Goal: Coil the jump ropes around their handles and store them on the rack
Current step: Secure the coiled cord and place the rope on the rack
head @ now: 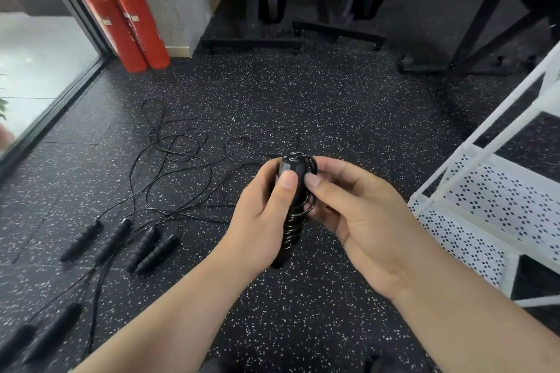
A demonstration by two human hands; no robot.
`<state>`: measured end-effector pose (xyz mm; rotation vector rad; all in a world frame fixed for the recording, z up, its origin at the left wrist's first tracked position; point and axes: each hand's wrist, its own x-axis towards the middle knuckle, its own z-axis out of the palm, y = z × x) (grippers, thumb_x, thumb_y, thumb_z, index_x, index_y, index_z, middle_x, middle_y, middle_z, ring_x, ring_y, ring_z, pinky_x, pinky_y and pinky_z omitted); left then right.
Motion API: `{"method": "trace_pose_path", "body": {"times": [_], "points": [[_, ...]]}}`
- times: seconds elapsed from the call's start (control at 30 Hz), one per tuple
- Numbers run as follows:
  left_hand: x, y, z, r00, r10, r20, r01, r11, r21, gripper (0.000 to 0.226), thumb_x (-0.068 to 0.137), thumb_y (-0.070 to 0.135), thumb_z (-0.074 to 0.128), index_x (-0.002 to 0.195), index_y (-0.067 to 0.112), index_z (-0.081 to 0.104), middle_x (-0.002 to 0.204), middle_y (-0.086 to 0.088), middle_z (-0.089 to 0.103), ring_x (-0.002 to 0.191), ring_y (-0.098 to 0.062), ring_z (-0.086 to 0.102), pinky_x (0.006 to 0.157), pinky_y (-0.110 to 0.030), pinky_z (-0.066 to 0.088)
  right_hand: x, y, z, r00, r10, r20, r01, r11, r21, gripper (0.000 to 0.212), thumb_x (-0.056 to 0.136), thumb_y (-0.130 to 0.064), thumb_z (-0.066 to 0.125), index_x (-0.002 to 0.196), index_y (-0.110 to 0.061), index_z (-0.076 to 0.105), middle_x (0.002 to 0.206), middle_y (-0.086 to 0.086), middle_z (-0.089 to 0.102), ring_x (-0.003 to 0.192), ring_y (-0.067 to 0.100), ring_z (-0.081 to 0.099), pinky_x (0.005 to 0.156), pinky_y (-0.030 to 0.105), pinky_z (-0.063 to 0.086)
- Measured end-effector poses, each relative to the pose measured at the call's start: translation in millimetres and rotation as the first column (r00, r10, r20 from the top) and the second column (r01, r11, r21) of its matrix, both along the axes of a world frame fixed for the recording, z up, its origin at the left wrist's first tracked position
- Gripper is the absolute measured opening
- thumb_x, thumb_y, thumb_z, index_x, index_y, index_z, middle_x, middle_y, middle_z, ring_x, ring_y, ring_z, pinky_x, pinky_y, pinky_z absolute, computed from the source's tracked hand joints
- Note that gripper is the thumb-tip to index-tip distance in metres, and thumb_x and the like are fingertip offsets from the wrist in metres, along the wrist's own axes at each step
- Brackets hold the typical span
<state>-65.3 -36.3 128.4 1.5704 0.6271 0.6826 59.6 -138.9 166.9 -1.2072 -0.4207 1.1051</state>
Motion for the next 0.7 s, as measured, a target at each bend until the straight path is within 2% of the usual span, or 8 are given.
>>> {"method": "trace_pose_path", "body": {"times": [0.1,0.17,0.23,0.33,0.4,0.5,0.6,0.7], "points": [[-1,1,-2,1.000,-0.011,-0.008,0.011,0.998,0.063,0.044,0.100,0.059,0.046,0.126,0.028,0.064,0.112,0.010,0.075,0.101,-0.008,0.070,0.087,-0.023,0.053,-3,0,-2,1.000,-0.016,-0.012,0.016,1.000,-0.012,0.021,0.098,-0.011,0.072,0.117,-0.016,0.080,0.105,0.011,0.073,0.089,0.018,0.064,0.080,0.030,0.057],[-2,0,-5,0.999,-0.021,-0.039,0.026,0.992,0.121,0.042,0.101,0.057,0.046,0.127,0.028,0.062,0.110,0.013,0.073,0.099,-0.007,0.069,0.085,-0.021,0.052,-5,0,-3,0.999,-0.037,-0.025,0.036,0.999,-0.031,0.020,0.102,-0.010,0.068,0.116,-0.014,0.080,0.114,0.017,0.077,0.090,0.020,0.061,0.079,0.033,0.055],[-3,-1,-7,0.998,-0.041,-0.048,0.047,0.991,0.124,0.041,0.102,0.057,0.048,0.128,0.029,0.062,0.109,0.011,0.073,0.099,-0.012,0.070,0.085,-0.032,0.056,-8,0,-4,0.998,-0.057,0.028,0.058,0.997,-0.053,0.019,0.103,-0.011,0.066,0.114,-0.016,0.081,0.117,0.018,0.076,0.088,0.020,0.059,0.074,0.033,0.051],[-3,-3,-8,0.997,-0.056,-0.043,0.061,0.991,0.121,0.043,0.103,0.059,0.048,0.128,0.027,0.062,0.109,0.003,0.074,0.099,-0.023,0.072,0.085,-0.046,0.060,-7,1,-4,0.990,-0.047,0.131,0.061,0.992,-0.109,0.017,0.104,-0.015,0.064,0.112,-0.020,0.079,0.098,0.009,0.078,0.078,0.013,0.060,0.065,0.031,0.047],[-1,-5,-1,0.998,-0.063,-0.011,0.063,0.998,0.025,0.042,0.104,0.058,0.047,0.122,0.024,0.064,0.101,-0.003,0.075,0.088,-0.024,0.073,0.076,-0.042,0.060,-1,3,-2,0.991,-0.009,0.137,0.028,0.989,-0.143,0.013,0.104,-0.017,0.066,0.112,-0.018,0.076,0.083,0.000,0.070,0.072,0.013,0.057,0.065,0.032,0.047],[1,-8,10,0.998,-0.060,0.018,0.063,0.979,-0.195,0.056,0.104,0.064,0.045,0.114,0.013,0.065,0.088,-0.012,0.073,0.070,-0.028,0.069,0.064,-0.040,0.059,15,4,2,0.991,0.071,0.112,-0.054,0.988,-0.144,0.010,0.099,-0.017,0.073,0.106,-0.010,0.073,0.079,0.003,0.062,0.065,0.016,0.051,0.064,0.033,0.046],[3,-7,17,0.993,-0.098,0.059,0.113,0.921,-0.372,0.081,0.098,0.073,0.042,0.110,-0.002,0.066,0.084,-0.025,0.070,0.068,-0.035,0.063,0.067,-0.047,0.055,21,4,5,0.993,0.072,0.095,-0.061,0.992,-0.106,0.026,0.086,-0.020,0.082,0.109,-0.009,0.075,0.078,0.006,0.061,0.055,0.012,0.052,0.053,0.024,0.043],[3,-3,19,0.984,-0.140,0.112,0.179,0.805,-0.565,0.093,0.087,0.083,0.045,0.107,-0.005,0.071,0.086,-0.028,0.065,0.072,-0.034,0.061,0.071,-0.043,0.055,23,4,4,0.999,0.028,0.020,-0.027,0.999,-0.046,0.033,0.084,-0.019,0.081,0.115,-0.010,0.077,0.072,0.008,0.057,0.054,0.019,0.054,0.049,0.024,0.043]]}}
